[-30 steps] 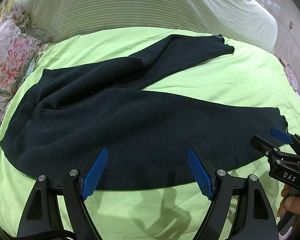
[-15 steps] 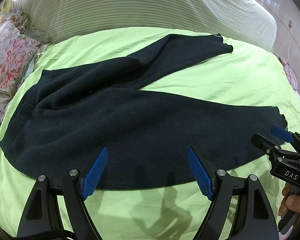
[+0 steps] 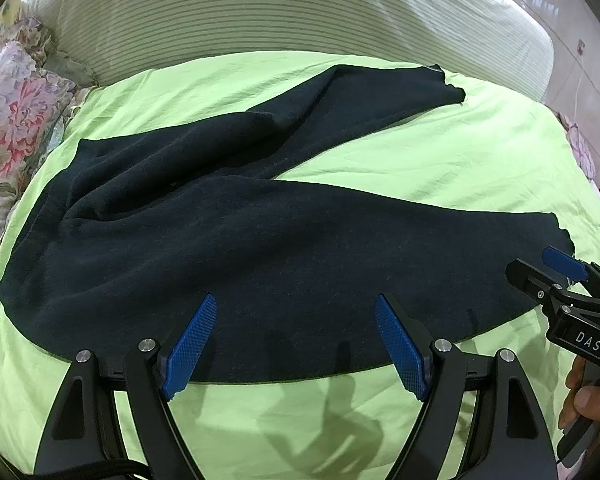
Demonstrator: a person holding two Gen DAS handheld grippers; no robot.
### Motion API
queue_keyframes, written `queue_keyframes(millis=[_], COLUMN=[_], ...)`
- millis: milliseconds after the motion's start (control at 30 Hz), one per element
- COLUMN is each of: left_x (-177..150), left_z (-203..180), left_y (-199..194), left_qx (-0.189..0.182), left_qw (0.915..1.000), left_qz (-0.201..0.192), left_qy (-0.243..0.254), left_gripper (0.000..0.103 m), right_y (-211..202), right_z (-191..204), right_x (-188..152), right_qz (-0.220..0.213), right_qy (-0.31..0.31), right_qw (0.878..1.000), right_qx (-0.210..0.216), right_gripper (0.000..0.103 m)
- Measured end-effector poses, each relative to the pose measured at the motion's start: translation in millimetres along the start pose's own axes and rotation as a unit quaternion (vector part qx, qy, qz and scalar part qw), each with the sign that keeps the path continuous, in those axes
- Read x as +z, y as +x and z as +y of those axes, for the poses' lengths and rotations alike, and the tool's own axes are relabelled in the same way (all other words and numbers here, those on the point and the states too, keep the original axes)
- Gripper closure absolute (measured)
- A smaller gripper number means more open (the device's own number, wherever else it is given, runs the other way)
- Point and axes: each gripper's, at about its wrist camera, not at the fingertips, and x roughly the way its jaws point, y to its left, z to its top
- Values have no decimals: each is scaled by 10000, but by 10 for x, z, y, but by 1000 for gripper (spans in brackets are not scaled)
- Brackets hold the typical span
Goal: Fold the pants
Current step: 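Position both grippers open over the waistband of the navy pants, then grasp the pant leg cuff with the right gripper and lift it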
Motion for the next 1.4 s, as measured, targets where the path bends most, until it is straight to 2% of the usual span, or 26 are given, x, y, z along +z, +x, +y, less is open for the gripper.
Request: queue_keyframes(millis=[267, 467, 667, 1000, 1167, 1400], left_x=[54, 249, 612, 1284, 1653, 2091], left_z=[-17, -7, 36, -16, -61, -140], left_y=[43, 80, 192, 438, 652, 1120], left_qx=[2, 25, 96, 230, 334, 445], left_qw=[10000, 10000, 9999, 9996, 9992, 9986], left_qz=[57, 37, -6, -160, -162, 66], left_qy=[-25, -26, -72, 69, 164, 291], left_gripper=[21, 21, 21, 21, 21, 21], right_y=[16, 52, 136, 362, 629, 988], right_z=[-46, -170, -356, -714, -900, -1150], right_x=[55, 252, 631, 1471, 1878, 2321], right_qz=[-73, -165, -378, -705, -688, -605], right_qy=[97, 145, 287, 619, 731, 955], right_qw=[9999, 9997, 9989, 9955, 9949, 9935], right_qx=[22, 44, 33, 147, 122, 132], right_gripper=[16, 16, 16, 15, 15, 15])
